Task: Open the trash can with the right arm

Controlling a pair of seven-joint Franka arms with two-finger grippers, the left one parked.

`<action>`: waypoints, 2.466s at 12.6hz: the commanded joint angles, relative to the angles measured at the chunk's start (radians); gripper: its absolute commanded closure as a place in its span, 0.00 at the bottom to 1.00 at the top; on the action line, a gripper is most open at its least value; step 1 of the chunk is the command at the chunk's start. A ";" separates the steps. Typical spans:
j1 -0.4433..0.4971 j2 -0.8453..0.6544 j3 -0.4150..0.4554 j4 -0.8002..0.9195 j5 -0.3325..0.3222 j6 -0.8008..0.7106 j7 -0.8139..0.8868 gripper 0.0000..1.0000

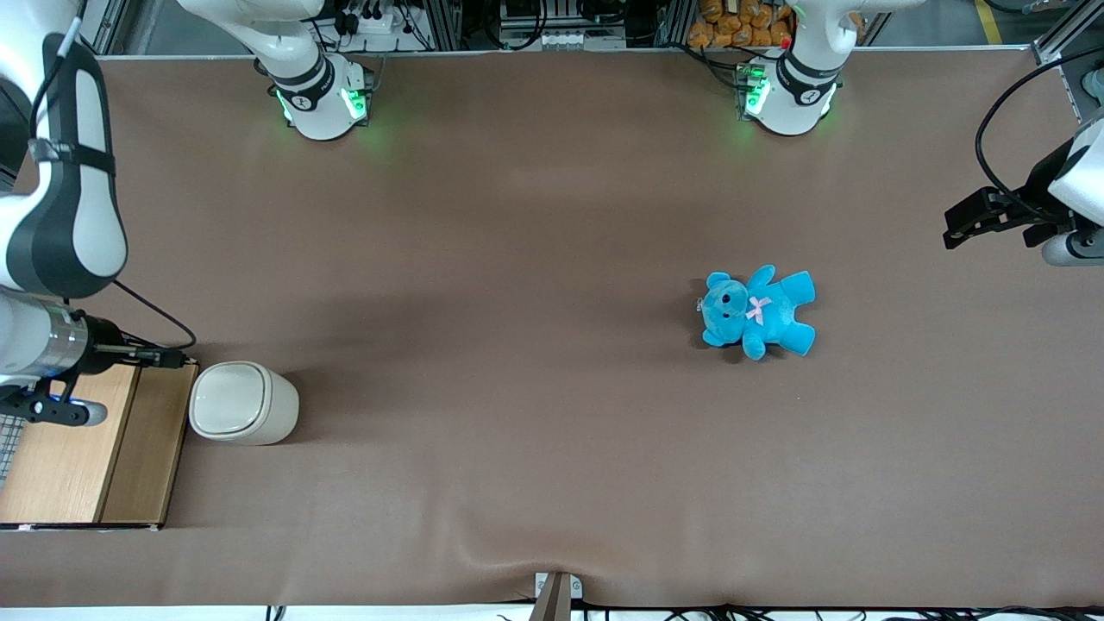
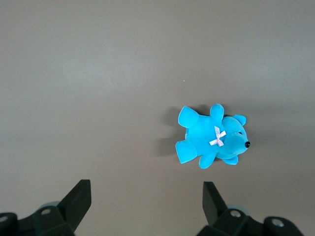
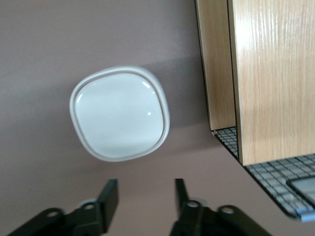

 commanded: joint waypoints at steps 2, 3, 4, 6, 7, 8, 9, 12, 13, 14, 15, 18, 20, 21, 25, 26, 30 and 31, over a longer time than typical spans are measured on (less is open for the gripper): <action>-0.004 0.073 0.008 0.017 -0.004 0.050 -0.018 1.00; -0.005 0.085 0.009 0.017 -0.004 0.067 -0.019 1.00; -0.002 0.097 0.008 0.017 -0.004 0.091 -0.024 1.00; -0.010 0.117 0.009 0.015 -0.004 0.116 -0.045 1.00; -0.008 0.120 0.009 0.015 -0.004 0.127 -0.046 1.00; -0.001 0.125 0.008 0.015 -0.002 0.131 -0.044 1.00; -0.001 0.134 0.008 0.015 -0.002 0.138 -0.042 1.00; -0.001 0.151 0.008 0.015 -0.004 0.154 -0.041 1.00; -0.001 0.157 0.008 0.015 -0.004 0.158 -0.041 1.00; -0.001 0.160 0.008 0.015 -0.004 0.159 -0.038 1.00; -0.001 0.165 0.008 0.015 -0.004 0.159 -0.038 1.00; -0.005 0.185 0.008 0.012 -0.004 0.161 -0.038 1.00; -0.007 0.193 0.008 0.004 -0.004 0.171 -0.038 1.00; -0.007 0.197 0.008 -0.003 -0.004 0.176 -0.038 1.00; -0.010 0.206 0.008 -0.045 -0.004 0.236 -0.038 1.00; -0.008 0.205 0.008 -0.045 -0.004 0.233 -0.038 1.00; 0.005 0.132 0.008 -0.036 -0.004 0.155 -0.030 1.00; 0.005 0.104 0.009 -0.035 -0.004 0.133 -0.030 1.00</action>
